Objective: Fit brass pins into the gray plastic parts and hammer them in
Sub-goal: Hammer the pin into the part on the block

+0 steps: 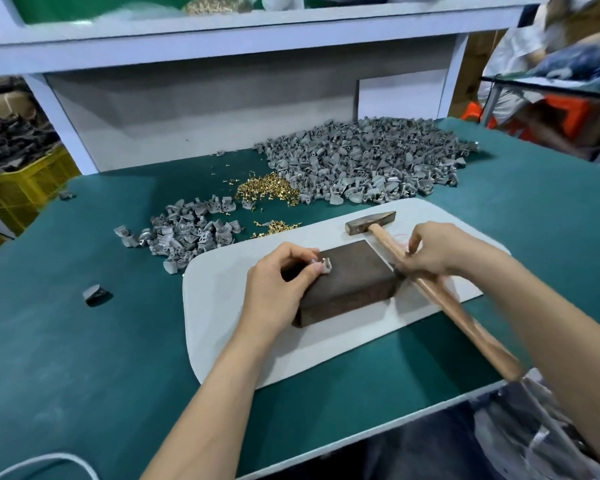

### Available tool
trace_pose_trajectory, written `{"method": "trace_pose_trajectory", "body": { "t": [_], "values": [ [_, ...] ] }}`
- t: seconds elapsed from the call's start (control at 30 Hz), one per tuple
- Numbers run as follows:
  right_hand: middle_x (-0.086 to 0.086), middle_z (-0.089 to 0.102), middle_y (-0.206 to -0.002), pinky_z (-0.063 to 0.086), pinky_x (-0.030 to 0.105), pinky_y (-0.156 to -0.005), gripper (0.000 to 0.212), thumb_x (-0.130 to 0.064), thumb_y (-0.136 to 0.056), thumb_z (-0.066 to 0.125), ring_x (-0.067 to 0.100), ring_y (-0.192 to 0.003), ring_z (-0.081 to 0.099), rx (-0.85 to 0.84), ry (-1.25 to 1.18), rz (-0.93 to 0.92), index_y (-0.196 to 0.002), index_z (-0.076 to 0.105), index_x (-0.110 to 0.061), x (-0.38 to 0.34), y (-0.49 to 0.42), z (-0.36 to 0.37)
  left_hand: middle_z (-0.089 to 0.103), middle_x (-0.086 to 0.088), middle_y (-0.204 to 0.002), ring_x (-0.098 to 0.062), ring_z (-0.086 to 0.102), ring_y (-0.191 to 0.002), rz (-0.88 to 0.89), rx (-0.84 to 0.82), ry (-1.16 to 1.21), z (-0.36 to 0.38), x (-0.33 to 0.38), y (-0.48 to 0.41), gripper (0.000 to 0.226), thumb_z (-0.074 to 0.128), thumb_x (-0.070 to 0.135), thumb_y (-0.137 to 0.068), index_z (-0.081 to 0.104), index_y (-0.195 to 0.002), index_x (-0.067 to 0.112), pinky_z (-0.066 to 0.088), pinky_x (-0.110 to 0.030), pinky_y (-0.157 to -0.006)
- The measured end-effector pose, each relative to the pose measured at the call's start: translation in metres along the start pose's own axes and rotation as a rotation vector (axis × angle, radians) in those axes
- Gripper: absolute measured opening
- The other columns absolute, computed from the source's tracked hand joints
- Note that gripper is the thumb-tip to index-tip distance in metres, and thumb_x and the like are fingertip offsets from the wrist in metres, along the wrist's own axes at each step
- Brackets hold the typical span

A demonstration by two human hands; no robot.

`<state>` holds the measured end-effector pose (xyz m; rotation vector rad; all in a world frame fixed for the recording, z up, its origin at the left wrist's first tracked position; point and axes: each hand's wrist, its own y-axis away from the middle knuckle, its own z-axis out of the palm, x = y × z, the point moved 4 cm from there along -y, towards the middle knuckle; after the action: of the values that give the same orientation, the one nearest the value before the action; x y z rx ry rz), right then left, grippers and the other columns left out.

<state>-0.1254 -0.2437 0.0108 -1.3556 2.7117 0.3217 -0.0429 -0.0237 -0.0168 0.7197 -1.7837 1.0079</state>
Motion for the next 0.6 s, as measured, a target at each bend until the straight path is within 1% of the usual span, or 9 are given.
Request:
{"method": "trace_pose_trajectory", "body": {
  "t": [0.03,0.1,0.17,0.23,0.27,0.37,0.47,0.53,0.6],
  "values": [
    [0.014,0.070,-0.085,0.046,0.026,-0.063,0.033,-0.037,-0.075,0.071,0.024,-0.074,0.062,-0.037,-0.025,-0.006,-0.085,0.071,-0.006,0.001,-0.003,-0.001,0.071,0.007,-0.099,0.009,0.062,-0.091,-0.028,-0.008,0.001,0.000,-0.002,-0.001,0.014,0.074,0.008,-0.079,0.066,-0.075,0.020,0.042,-0.006,-0.080],
    [0.012,0.068,-0.070,0.047,0.023,-0.054,0.022,-0.024,-0.075,0.067,0.021,-0.057,0.060,-0.135,-0.195,0.019,-0.074,0.068,-0.002,0.003,-0.006,0.000,0.068,0.010,-0.104,0.011,0.059,-0.098,-0.074,-0.014,0.007,-0.002,-0.005,-0.001,0.017,0.074,0.009,-0.079,0.068,-0.072,0.024,0.041,-0.011,-0.085],
    [0.015,0.062,-0.066,0.050,0.027,-0.054,0.012,-0.009,-0.075,0.061,0.022,-0.051,0.058,-0.187,-0.434,0.065,-0.077,0.062,0.003,0.008,-0.007,-0.002,0.066,0.015,-0.104,0.009,0.057,-0.102,-0.083,-0.021,0.014,-0.003,-0.006,-0.001,0.021,0.073,0.009,-0.080,0.070,-0.072,0.028,0.043,-0.019,-0.089],
    [0.014,0.054,-0.066,0.048,0.024,-0.042,0.003,0.001,-0.076,0.056,0.020,-0.041,0.056,-0.104,-0.623,0.062,-0.078,0.055,0.003,0.015,-0.001,-0.009,0.066,0.012,-0.108,0.010,0.058,-0.098,-0.097,-0.032,0.025,-0.002,-0.007,-0.001,0.020,0.072,0.010,-0.081,0.072,-0.075,0.028,0.045,-0.020,-0.090],
    [0.013,0.050,-0.066,0.044,0.021,-0.037,0.005,0.004,-0.076,0.055,0.018,-0.037,0.055,-0.035,-0.711,0.037,-0.076,0.051,0.000,0.018,0.004,-0.014,0.066,0.011,-0.108,0.011,0.059,-0.095,-0.101,-0.035,0.024,-0.001,-0.006,-0.001,0.018,0.071,0.009,-0.082,0.072,-0.077,0.027,0.046,-0.019,-0.089],
    [0.007,0.047,-0.065,0.036,0.020,-0.033,0.015,0.005,-0.080,0.053,0.016,-0.035,0.052,0.073,-0.993,-0.118,-0.077,0.046,-0.008,0.010,0.023,-0.025,0.067,0.010,-0.107,0.009,0.061,-0.091,-0.106,-0.037,0.024,0.001,-0.006,-0.003,0.017,0.069,0.007,-0.083,0.073,-0.081,0.024,0.047,-0.017,-0.088],
    [0.003,0.050,-0.055,0.037,0.020,-0.034,0.009,-0.015,-0.091,0.055,0.015,-0.033,0.044,-0.132,-1.330,-0.183,-0.087,0.050,-0.008,-0.021,0.036,-0.033,0.068,0.009,-0.106,0.006,0.061,-0.091,-0.109,-0.031,0.025,0.002,-0.006,-0.003,0.012,0.068,0.007,-0.084,0.071,-0.085,0.019,0.048,-0.016,-0.086],
    [0.000,0.048,-0.047,0.034,0.016,-0.034,0.016,-0.021,-0.096,0.049,0.012,-0.030,0.039,-0.191,-1.336,-0.169,-0.091,0.051,-0.006,-0.039,0.038,-0.040,0.068,0.008,-0.106,0.000,0.062,-0.092,-0.127,-0.024,0.026,0.002,-0.007,-0.002,0.009,0.067,0.007,-0.084,0.069,-0.084,0.016,0.048,-0.019,-0.087],
    [0.002,0.051,-0.045,0.034,0.016,-0.033,0.014,-0.015,-0.095,0.050,0.012,-0.029,0.039,-0.157,-1.176,-0.197,-0.088,0.051,-0.003,-0.048,0.041,-0.049,0.068,0.005,-0.106,-0.002,0.063,-0.091,-0.132,-0.021,0.030,0.001,-0.008,-0.002,0.010,0.067,0.006,-0.085,0.066,-0.080,0.016,0.048,-0.021,-0.087]
  ]
}}
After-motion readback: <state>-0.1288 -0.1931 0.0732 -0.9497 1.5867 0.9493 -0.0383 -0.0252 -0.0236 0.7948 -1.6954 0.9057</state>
